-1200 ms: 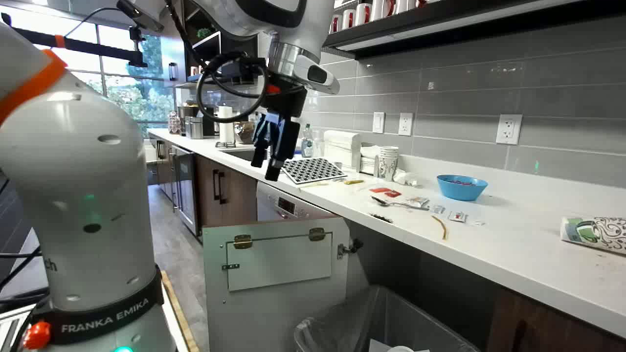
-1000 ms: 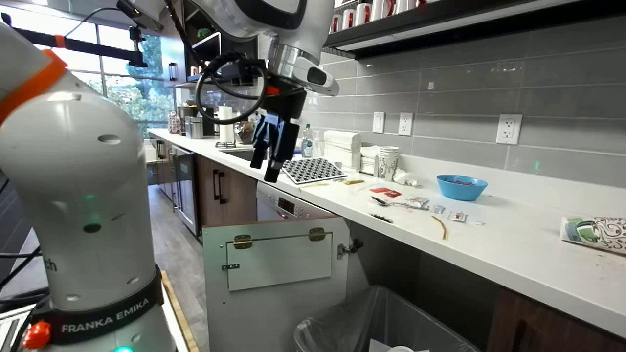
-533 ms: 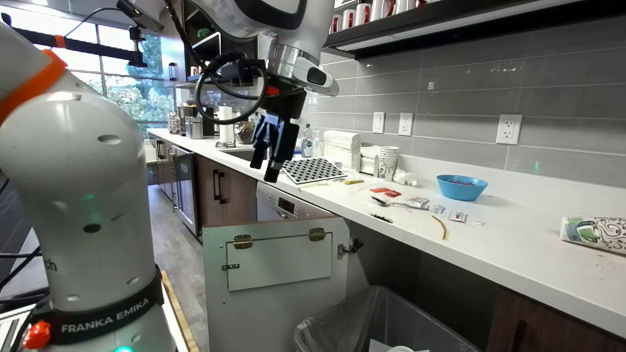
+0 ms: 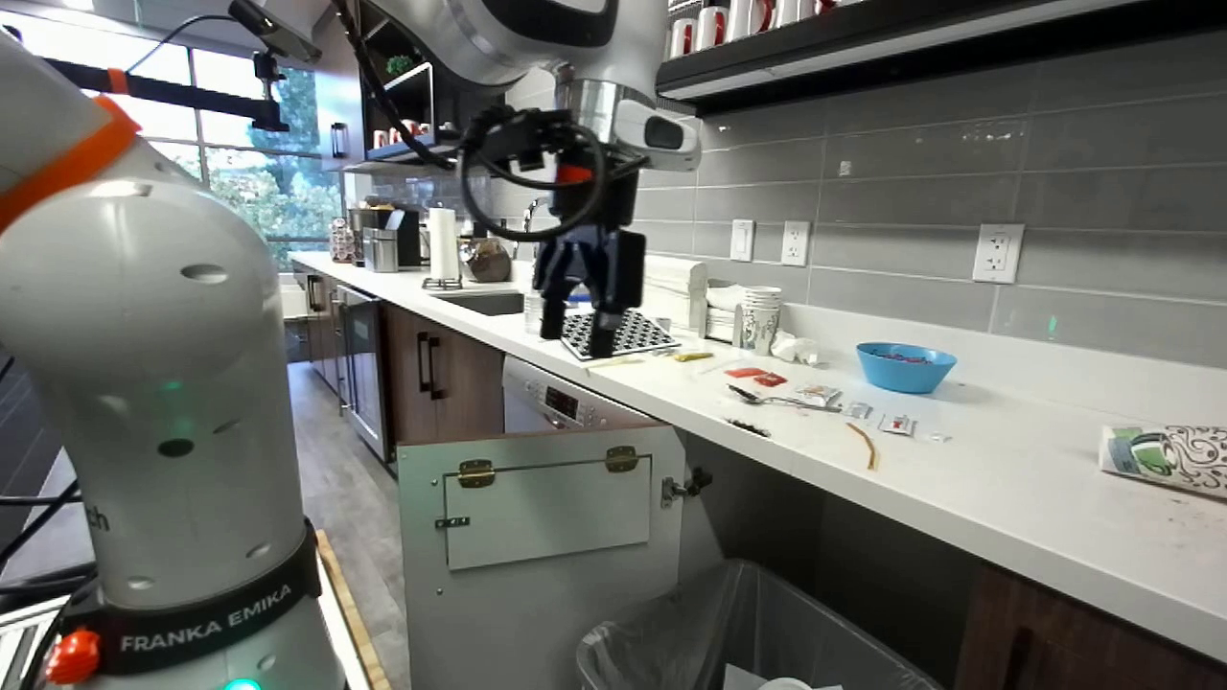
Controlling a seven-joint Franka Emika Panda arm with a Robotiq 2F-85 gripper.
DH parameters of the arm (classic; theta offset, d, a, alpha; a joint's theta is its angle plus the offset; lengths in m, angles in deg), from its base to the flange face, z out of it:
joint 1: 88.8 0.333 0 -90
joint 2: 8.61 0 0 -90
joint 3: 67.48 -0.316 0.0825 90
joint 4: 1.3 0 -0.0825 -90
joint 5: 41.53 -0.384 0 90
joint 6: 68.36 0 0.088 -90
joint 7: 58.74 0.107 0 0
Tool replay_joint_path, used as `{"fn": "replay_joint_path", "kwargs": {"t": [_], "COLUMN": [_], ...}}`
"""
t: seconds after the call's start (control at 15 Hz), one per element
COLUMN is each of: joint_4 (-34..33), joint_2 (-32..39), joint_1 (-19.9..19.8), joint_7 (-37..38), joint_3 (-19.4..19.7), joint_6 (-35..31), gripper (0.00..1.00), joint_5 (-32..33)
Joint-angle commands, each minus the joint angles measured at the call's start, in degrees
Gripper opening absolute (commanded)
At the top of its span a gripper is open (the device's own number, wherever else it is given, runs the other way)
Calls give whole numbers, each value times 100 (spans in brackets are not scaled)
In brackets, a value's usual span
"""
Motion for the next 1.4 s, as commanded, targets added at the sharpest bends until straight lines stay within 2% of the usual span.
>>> {"fn": "replay_joint_path", "kwargs": {"t": [0.0, 0.13, 0.27, 0.4, 0.53, 0.73, 0.8, 0.93, 1.33], "joint_4": [-455, -715, -1068, -1432, -1763, -2197, -1838, -2101, -2193], "joint_2": [1094, 1678, 2273, 2874, 3399, 3841, 3508, 3766, 3837], "joint_1": [-296, -374, -330, -128, 210, 1361, 420, 741, 790], "joint_7": [-936, -1457, -2080, -2864, -3767, -5135, -4512, -4926, -5006], "joint_3": [412, 728, 1035, 1356, 1649, 2321, 1632, 1695, 1739], "joint_6": [-1352, -2438, -3423, -4334, -5049, -5317, -5261, -5268, -5267], "gripper": [100, 100, 100, 100, 100, 100, 100, 100, 100], "joint_5": [1105, 1513, 1574, 1232, 594, -720, -210, -639, -679]}}
